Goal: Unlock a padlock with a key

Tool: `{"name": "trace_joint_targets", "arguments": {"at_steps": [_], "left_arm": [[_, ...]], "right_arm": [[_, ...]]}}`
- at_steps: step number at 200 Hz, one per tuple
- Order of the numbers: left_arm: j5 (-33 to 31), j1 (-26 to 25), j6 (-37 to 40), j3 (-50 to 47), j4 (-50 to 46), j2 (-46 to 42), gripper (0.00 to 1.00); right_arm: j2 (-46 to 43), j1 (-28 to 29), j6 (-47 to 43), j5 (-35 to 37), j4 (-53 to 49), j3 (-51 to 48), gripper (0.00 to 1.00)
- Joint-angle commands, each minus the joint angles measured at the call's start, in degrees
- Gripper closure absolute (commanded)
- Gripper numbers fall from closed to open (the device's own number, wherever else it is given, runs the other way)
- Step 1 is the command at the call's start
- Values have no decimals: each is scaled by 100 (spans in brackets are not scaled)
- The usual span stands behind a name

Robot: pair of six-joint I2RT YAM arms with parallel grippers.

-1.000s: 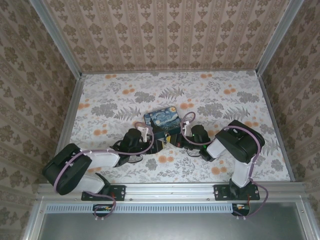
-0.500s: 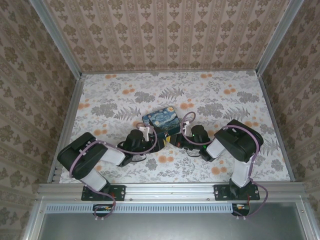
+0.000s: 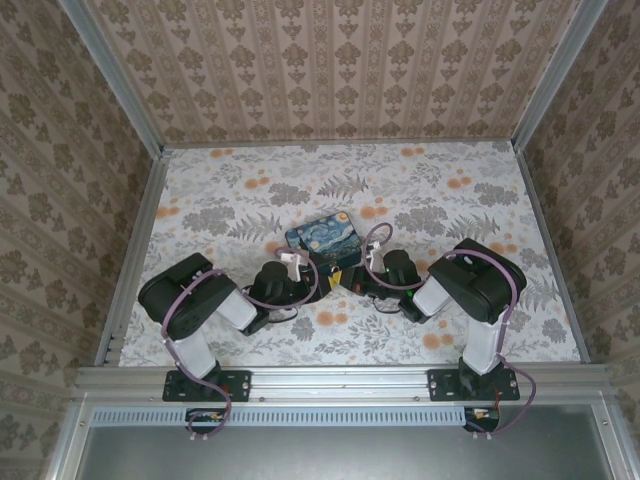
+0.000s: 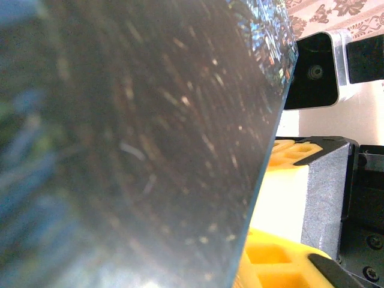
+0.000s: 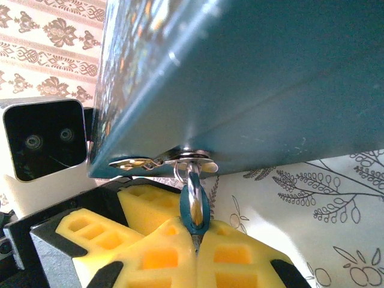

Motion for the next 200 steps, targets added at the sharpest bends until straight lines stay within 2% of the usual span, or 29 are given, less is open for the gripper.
{"name": "trace_joint_targets", "arguments": {"at_steps": [1, 25, 69, 110, 129, 150, 175, 184, 200], "left_arm": [[44, -22, -228, -66, 41, 131, 78], [43, -22, -201, -54, -26, 94, 81], [71, -44, -165, 21, -101, 105, 93], [84, -119, -83, 120, -247, 89, 100], [73, -154, -18, 151, -392, 11, 100], [-72, -195, 175, 222, -1012, -286, 100], [-491, -344, 780, 551, -2722, -976, 100], [-617, -374, 943, 626, -3106, -1210, 86], [-798, -357, 1092, 679, -3633, -1578, 72]], "right_arm": [[110, 50, 17, -158, 120, 24, 100], [128, 48, 25, -159, 137, 18, 100], [155, 51, 55, -159, 155, 36, 100], [148, 56, 87, -172, 156, 36, 100], [155, 56, 103, -152, 169, 27, 100], [156, 65, 116, -102, 162, 1, 100], [175, 66, 138, -39, 170, -28, 100], [179, 62, 130, -15, 150, -34, 100], [192, 56, 100, 23, 130, -60, 100]]}}
